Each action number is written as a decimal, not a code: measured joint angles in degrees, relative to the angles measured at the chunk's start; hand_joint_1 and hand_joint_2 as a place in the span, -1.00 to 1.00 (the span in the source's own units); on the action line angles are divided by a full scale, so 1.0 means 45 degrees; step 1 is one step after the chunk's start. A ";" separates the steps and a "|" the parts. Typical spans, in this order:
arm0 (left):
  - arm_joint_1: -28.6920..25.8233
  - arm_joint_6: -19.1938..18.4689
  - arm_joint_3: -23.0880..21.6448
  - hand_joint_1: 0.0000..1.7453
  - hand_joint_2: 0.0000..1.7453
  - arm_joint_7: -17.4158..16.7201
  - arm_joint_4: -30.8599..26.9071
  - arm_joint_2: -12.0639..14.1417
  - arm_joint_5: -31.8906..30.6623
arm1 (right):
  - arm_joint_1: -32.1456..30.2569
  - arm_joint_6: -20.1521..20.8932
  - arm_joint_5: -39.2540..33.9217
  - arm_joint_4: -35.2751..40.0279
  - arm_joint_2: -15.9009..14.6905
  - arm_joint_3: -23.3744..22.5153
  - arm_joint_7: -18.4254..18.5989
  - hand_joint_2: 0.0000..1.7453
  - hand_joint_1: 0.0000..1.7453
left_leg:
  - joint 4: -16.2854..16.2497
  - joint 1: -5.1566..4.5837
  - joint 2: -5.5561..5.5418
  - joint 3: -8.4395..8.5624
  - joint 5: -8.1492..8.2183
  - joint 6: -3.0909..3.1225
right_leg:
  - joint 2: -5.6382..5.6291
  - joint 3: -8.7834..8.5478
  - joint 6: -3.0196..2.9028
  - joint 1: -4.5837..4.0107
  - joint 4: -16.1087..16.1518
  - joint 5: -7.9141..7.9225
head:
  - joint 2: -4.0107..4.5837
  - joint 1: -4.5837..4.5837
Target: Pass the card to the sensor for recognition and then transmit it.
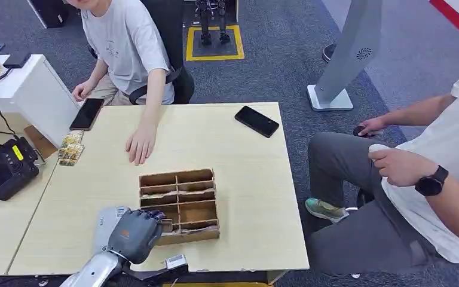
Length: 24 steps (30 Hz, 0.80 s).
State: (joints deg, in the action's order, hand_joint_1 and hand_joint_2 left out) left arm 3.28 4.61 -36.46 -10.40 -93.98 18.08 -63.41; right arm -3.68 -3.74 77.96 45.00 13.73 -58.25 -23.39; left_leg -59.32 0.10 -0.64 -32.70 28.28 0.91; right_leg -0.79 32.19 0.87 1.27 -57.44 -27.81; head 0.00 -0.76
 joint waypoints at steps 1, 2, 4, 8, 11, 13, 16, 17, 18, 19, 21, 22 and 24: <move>0.0001 -0.0005 0.0000 1.00 1.00 0.0010 0.0000 -0.0005 0.0000 | 0.0001 0.0005 -0.0005 0.0024 0.0010 -0.0005 -0.0005 1.00 -1.00 | 0.0000 0.0000 0.0000 0.0000 0.0000 0.0000 | 0.0000 0.0000 0.0000 0.0000 0.0000 0.0000 | 0.0000 0.0000; 0.0001 -0.0005 0.0000 1.00 1.00 0.0010 0.0000 -0.0005 0.0000 | 0.0000 0.0019 -0.0005 0.0068 0.0019 -0.0010 -0.0005 1.00 -1.00 | 0.0000 0.0000 0.0000 0.0000 0.0000 0.0000 | 0.0000 0.0000 0.0000 0.0000 0.0000 0.0000 | 0.0000 0.0000; 0.0002 -0.0005 0.0000 1.00 1.00 0.0014 0.0000 -0.0005 0.0000 | -0.0001 0.0116 -0.0015 0.0140 0.0034 -0.0010 -0.0005 1.00 -1.00 | 0.0000 0.0000 0.0000 0.0001 0.0000 0.0000 | 0.0000 0.0000 0.0000 0.0000 0.0000 0.0000 | 0.0000 0.0000; 0.0002 0.0000 0.0000 1.00 1.00 0.0029 0.0000 0.0000 0.0000 | -0.0001 0.0155 -0.0024 0.0214 0.0058 -0.0010 -0.0005 1.00 -1.00 | 0.0000 0.0000 0.0000 0.0001 0.0000 0.0000 | 0.0000 -0.0001 0.0000 0.0000 0.0000 0.0000 | 0.0000 0.0000; 0.0002 0.0000 0.0000 1.00 1.00 0.0034 0.0000 -0.0005 0.0000 | -0.0005 0.0170 -0.0024 0.0253 0.0063 -0.0010 -0.0005 1.00 -1.00 | 0.0000 0.0000 0.0000 0.0001 0.0000 0.0000 | 0.0000 -0.0002 0.0000 0.0000 0.0000 0.0000 | 0.0000 -0.0005; 0.0002 0.0005 0.0000 1.00 1.00 0.0034 0.0000 0.0000 0.0005 | -0.0004 0.0170 -0.0029 0.0291 0.0087 -0.0010 0.0000 1.00 -1.00 | 0.0000 0.0000 0.0000 0.0001 0.0000 0.0000 | 0.0000 -0.0002 0.0000 0.0000 0.0000 0.0000 | 0.0000 0.0000; 0.0002 0.0010 0.0000 1.00 1.00 0.0034 0.0000 0.0000 0.0015 | -0.0004 0.0185 -0.0029 0.0325 0.0097 -0.0010 0.0000 1.00 -1.00 | 0.0000 0.0000 0.0000 0.0001 0.0000 0.0000 | 0.0000 -0.0002 0.0000 0.0000 0.0000 0.0000 | 0.0000 0.0000; 0.0002 0.0010 0.0000 1.00 1.00 0.0034 0.0000 0.0000 0.0015 | -0.0006 0.0185 -0.0029 0.0325 0.0102 -0.0010 0.0005 1.00 -1.00 | 0.0000 0.0000 0.0000 0.0001 0.0000 0.0000 | 0.0000 -0.0001 0.0000 0.0000 0.0000 0.0000 | 0.0000 0.0000; 0.0002 0.0010 0.0000 1.00 1.00 0.0034 0.0000 0.0000 0.0020 | -0.0008 0.0185 -0.0029 0.0335 0.0102 -0.0015 0.0010 1.00 -1.00 | 0.0000 0.0000 0.0000 0.0001 0.0000 0.0000 | 0.0000 -0.0001 0.0000 0.0000 0.0000 0.0000 | 0.0000 0.0000; 0.0002 0.0010 0.0000 1.00 1.00 0.0044 0.0000 0.0000 0.0019 | -0.0009 0.0189 -0.0029 0.0355 0.0112 -0.0010 0.0015 1.00 -1.00 | 0.0000 0.0000 0.0000 0.0001 0.0000 0.0000 | 0.0000 -0.0002 0.0000 0.0000 0.0000 0.0000 | 0.0000 0.0000; 0.0002 0.0010 0.0000 1.00 1.00 0.0058 0.0000 0.0000 0.0039 | -0.0009 0.0194 -0.0029 0.0393 0.0136 -0.0010 0.0019 1.00 -1.00 | 0.0000 0.0000 0.0000 0.0002 0.0000 0.0000 | 0.0000 -0.0002 0.0000 0.0000 0.0000 0.0000 | 0.0000 0.0000; 0.0001 0.0010 0.0000 1.00 1.00 0.0068 0.0000 0.0000 0.0044 | -0.0010 0.0214 -0.0029 0.0403 0.0136 -0.0010 0.0019 1.00 -1.00 | 0.0000 0.0000 0.0000 0.0002 0.0000 0.0000 | 0.0000 -0.0003 0.0000 0.0000 0.0000 0.0000 | 0.0000 0.0000; 0.0002 0.0010 0.0000 1.00 1.00 0.0111 0.0000 0.0010 0.0150 | -0.0014 0.0247 -0.0029 0.0437 0.0146 -0.0010 0.0024 1.00 -1.00 | 0.0000 0.0000 0.0000 0.0002 0.0000 0.0000 | 0.0000 -0.0003 0.0000 0.0000 0.0000 0.0000 | 0.0000 0.0000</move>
State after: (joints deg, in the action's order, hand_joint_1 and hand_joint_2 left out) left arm 3.29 4.66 -36.46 -9.90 -93.98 18.12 -62.73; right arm -3.75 -2.62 77.83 46.97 14.38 -58.29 -23.28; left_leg -59.32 0.10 -0.64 -32.69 28.28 0.91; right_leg -0.79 32.18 0.87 1.27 -57.44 -27.81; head 0.00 -0.76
